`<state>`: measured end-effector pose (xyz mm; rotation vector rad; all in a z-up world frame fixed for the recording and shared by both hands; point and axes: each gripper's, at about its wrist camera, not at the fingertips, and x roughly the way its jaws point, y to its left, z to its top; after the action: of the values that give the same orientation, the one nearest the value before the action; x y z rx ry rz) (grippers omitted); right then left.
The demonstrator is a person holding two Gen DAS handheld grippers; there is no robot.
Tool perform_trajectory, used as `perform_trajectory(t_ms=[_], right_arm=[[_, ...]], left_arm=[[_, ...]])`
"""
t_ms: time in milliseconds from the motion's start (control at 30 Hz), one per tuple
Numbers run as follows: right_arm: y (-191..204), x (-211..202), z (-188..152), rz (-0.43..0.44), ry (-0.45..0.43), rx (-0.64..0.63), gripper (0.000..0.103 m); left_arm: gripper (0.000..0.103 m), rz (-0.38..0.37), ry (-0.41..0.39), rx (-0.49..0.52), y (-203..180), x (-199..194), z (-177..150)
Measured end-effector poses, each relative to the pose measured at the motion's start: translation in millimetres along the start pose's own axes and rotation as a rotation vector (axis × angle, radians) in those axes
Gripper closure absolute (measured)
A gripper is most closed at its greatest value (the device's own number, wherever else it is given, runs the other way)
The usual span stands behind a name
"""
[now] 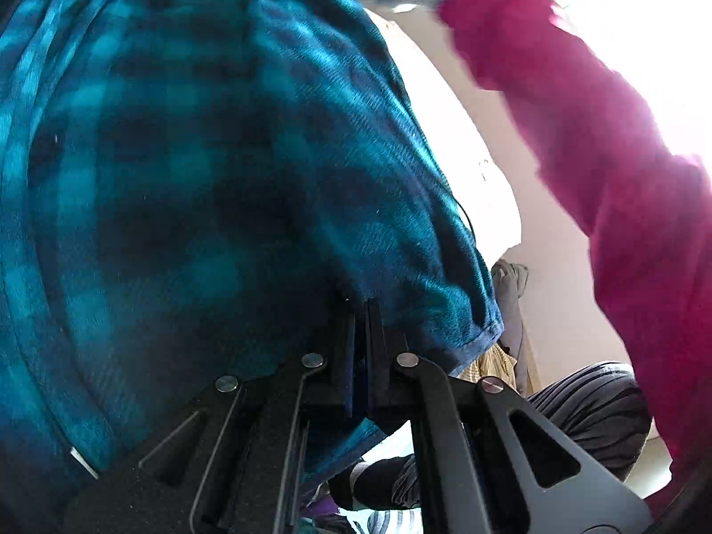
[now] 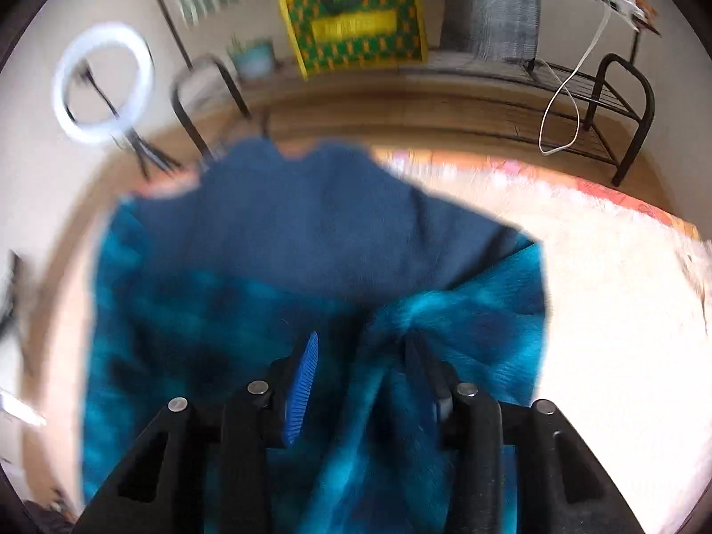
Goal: Fold large clothes
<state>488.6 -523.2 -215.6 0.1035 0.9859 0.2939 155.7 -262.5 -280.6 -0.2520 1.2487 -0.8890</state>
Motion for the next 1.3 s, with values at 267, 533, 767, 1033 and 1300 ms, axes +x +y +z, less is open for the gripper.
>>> perform_trajectory(t_ms=[267, 533, 767, 1033, 1300], right_arm=[[-95.8, -65.9, -58.2, -0.006, 0.019, 0.144, 0.035], [-117.1, -36.0, -108.3, 0.201, 0.058, 0.345, 0.067], [-51.1, -57.6, -126.4, 0.431, 0.064, 0.173, 0.063], [-51.6, -80.8, -137.2, 0.443, 0.029, 0.095, 0.063], [-86.8, -66.4, -116.4, 0.158, 0.024, 0.077, 0.065]], left_arm=[[0.102, 0.013, 0.000, 0.011, 0.2, -5.2, 1.5], [0.102, 0.071, 0.006, 0.023, -11.2, -2.3, -3.1], [0.102, 0.092, 0.013, 0.028, -18.2, 3.0, 2.4], [0.102, 0.086, 0.018, 0.024, -16.8, 2.1, 10.9], [0.102, 0.081, 0.025, 0.022, -4.5, -1.5, 19.5]])
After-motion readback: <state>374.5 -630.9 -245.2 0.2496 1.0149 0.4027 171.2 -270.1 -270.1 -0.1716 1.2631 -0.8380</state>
